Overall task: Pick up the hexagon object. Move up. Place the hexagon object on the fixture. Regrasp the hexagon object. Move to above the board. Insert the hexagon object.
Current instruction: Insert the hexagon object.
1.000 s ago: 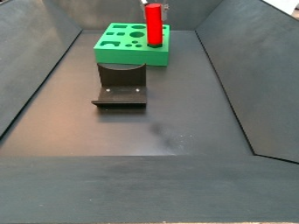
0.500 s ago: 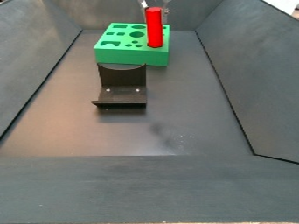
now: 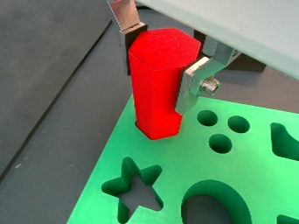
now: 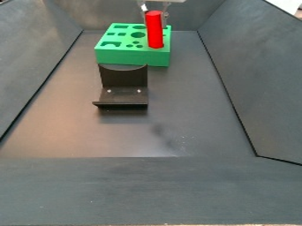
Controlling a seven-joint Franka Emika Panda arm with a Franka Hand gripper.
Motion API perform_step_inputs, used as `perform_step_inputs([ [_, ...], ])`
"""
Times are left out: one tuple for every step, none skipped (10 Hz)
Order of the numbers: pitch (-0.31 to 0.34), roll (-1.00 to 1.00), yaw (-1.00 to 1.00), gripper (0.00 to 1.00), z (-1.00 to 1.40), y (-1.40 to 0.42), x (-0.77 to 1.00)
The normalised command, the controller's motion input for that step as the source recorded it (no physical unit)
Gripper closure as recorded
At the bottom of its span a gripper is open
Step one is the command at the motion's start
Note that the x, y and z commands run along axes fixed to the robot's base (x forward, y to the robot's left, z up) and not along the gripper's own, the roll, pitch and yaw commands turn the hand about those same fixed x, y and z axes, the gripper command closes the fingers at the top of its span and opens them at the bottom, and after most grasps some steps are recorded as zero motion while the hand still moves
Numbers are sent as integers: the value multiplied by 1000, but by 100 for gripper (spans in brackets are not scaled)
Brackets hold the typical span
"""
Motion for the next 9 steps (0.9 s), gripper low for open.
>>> perform_step_inputs([
  [-3,0,191,100,-189,0,100],
  [-126,-131,0,100,-289,-37,0],
  [-101,-229,-431,100,-634,203,-60],
  [0,-66,-417,100,-1000,540,-174],
  [0,0,-354,100,-1000,677,-197],
  [0,0,-311,100,-1000,666,-163],
  [-60,-91,-380,100,-931,437,0],
  [0,-4,0,100,0,0,0],
  [0,0,0,100,0,0,0],
])
